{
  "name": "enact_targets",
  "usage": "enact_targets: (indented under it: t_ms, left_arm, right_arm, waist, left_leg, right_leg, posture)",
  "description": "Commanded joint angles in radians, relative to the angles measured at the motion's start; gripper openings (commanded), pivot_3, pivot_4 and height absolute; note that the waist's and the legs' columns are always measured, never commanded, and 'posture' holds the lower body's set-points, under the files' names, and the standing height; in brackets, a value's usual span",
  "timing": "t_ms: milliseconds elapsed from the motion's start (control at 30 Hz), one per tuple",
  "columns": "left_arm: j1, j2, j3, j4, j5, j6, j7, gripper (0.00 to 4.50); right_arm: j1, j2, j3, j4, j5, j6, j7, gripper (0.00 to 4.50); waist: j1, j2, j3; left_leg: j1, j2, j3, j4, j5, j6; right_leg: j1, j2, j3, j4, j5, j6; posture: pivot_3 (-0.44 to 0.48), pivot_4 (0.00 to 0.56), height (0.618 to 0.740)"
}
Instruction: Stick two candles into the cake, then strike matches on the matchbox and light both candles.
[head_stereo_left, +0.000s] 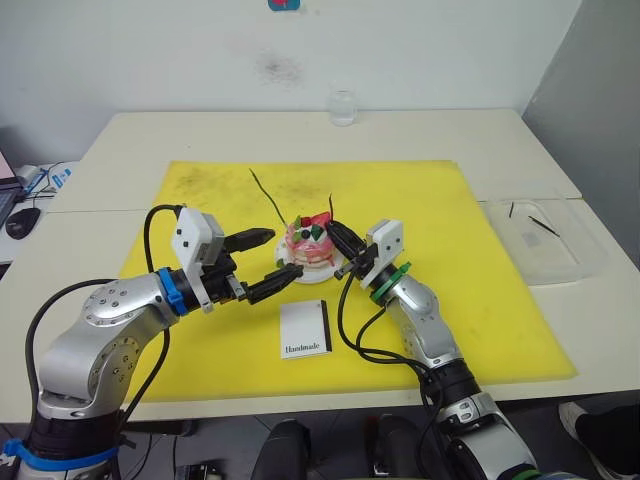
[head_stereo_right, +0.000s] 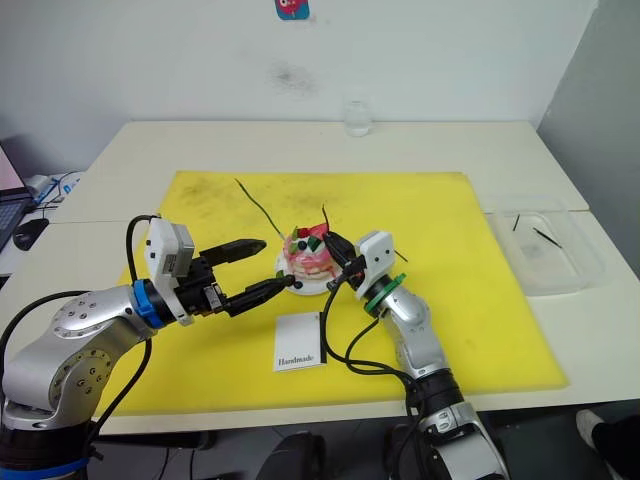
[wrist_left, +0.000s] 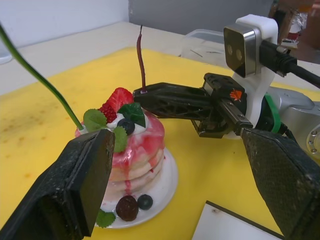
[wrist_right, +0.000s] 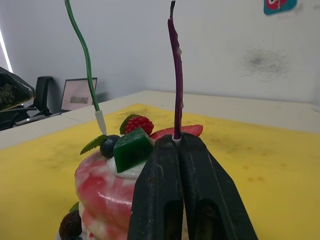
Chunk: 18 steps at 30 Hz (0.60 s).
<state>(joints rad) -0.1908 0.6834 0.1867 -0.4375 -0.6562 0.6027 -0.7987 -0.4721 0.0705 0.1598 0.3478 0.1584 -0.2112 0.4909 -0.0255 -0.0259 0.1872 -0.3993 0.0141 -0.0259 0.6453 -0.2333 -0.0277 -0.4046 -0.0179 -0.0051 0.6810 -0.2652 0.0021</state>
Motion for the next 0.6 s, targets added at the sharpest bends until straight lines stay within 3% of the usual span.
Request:
enact_targets:
  t_ms: [33,567,600]
  left_arm:
    - [-0.002,0.01,0.008,-0.018,0.0,-0.02,-0.007,4.5]
    - [0.007,0.005,-0.002,-0.02,0.009,-0.032,-0.009,4.5]
    - [0.007,0.004,-0.004,-0.02,0.011,-0.034,-0.009,4.5]
  right_arm:
    - [0.004,0.017,-0.006,0.009,0.003,-0.012,-0.01,0.03]
    - [0.011,0.04,-0.004,-0.029,0.007,0.005,-0.037,0.03]
    - [0.01,0.043,-0.009,-0.035,0.007,0.007,-0.047,0.24]
  waist:
    - [0.0,0.0,0.0]
    - [-0.001,0.0,0.0]
    - [-0.001,0.0,0.0]
  left_leg:
    - [0.0,0.0,0.0,0.0,0.0,0.0]
    - [0.001,0.0,0.0,0.0,0.0,0.0]
    - [0.0,0.0,0.0,0.0,0.0,0.0]
  right_leg:
    - [0.0,0.0,0.0,0.0,0.0,0.0]
    - [0.0,0.0,0.0,0.0,0.0,0.0]
    - [0.0,0.0,0.0,0.0,0.0,0.0]
  posture:
    - [0.0,0.15,0.74]
    - [0.0,0.15,0.74]
    - [0.0,0.15,0.74]
